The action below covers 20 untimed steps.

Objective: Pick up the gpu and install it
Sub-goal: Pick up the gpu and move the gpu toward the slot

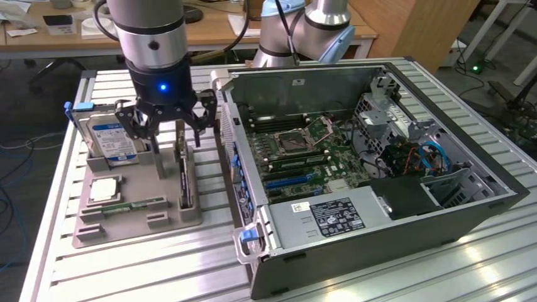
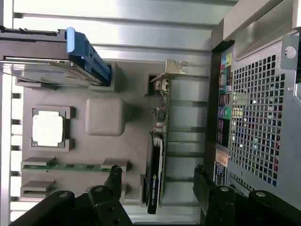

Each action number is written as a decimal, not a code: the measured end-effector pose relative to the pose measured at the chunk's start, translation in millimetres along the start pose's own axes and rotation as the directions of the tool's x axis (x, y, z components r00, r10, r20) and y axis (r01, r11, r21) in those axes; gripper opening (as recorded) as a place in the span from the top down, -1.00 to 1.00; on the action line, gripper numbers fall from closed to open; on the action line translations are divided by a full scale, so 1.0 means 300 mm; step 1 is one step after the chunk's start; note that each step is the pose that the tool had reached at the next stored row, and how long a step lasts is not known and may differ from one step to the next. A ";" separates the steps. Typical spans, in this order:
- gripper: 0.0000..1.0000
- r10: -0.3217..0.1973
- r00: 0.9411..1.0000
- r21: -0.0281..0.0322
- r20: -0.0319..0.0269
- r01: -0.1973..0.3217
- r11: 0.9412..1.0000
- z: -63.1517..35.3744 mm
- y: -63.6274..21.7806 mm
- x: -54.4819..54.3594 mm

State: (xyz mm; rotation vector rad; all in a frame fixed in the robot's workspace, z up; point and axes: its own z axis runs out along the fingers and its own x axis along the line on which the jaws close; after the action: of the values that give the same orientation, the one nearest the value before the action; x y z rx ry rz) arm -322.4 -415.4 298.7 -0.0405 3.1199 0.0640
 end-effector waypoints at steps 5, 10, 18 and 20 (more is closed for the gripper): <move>-0.44 0.000 1.000 0.000 0.000 0.000 1.000 0.012 -0.001 -0.001; -0.44 0.000 1.000 0.000 0.000 0.000 1.000 0.023 -0.001 -0.002; -0.44 0.000 1.000 0.000 0.000 0.000 1.000 0.043 -0.002 -0.002; -0.44 0.000 1.000 0.000 0.000 0.000 1.000 0.049 -0.002 -0.002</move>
State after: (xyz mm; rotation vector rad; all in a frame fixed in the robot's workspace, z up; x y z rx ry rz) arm -321.4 -415.4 284.1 -0.0405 3.1198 0.0641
